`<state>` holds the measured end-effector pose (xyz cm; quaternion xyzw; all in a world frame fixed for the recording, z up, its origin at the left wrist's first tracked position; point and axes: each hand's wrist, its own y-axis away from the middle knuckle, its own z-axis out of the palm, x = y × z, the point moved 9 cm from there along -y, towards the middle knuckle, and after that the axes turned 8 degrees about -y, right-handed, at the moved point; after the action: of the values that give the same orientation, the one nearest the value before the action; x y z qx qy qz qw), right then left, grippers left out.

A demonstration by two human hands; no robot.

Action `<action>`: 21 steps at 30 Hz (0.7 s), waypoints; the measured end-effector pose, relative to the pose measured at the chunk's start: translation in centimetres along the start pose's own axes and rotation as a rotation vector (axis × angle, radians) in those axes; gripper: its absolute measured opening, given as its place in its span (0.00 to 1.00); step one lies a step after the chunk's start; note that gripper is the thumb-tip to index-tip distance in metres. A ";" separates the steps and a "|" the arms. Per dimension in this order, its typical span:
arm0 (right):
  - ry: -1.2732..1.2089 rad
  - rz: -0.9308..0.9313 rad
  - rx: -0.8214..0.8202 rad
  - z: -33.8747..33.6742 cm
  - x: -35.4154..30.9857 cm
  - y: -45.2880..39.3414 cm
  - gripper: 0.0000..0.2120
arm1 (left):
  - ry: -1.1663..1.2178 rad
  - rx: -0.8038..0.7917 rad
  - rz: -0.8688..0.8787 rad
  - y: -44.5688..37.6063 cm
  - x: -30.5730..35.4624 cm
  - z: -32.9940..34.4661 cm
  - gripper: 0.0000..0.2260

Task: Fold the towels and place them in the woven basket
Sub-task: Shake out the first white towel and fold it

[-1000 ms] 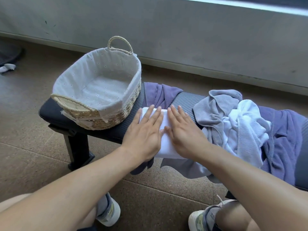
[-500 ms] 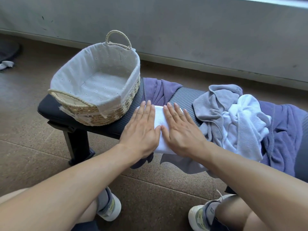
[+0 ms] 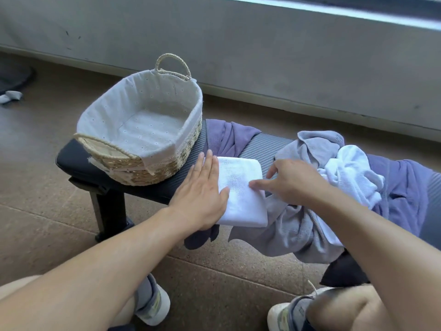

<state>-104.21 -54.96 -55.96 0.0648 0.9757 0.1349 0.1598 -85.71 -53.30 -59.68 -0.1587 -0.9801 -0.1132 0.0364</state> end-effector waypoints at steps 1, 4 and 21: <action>0.036 -0.014 -0.019 0.5 -0.4 0.1 0.27 | -0.002 -0.004 -0.007 0.0 0.0 0.1 0.33; 0.043 -0.040 -0.065 1.7 -1.6 0.0 0.26 | 0.020 0.001 -0.030 0.0 0.0 0.3 0.34; -0.909 -0.425 -0.309 -4.8 -4.7 3.7 0.17 | 0.905 0.036 0.152 0.5 0.1 -9.3 0.19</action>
<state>-101.03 -53.39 -49.15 -0.1071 0.7682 0.2002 0.5985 -85.36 -54.99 -50.52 -0.1642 -0.8531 -0.1510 0.4718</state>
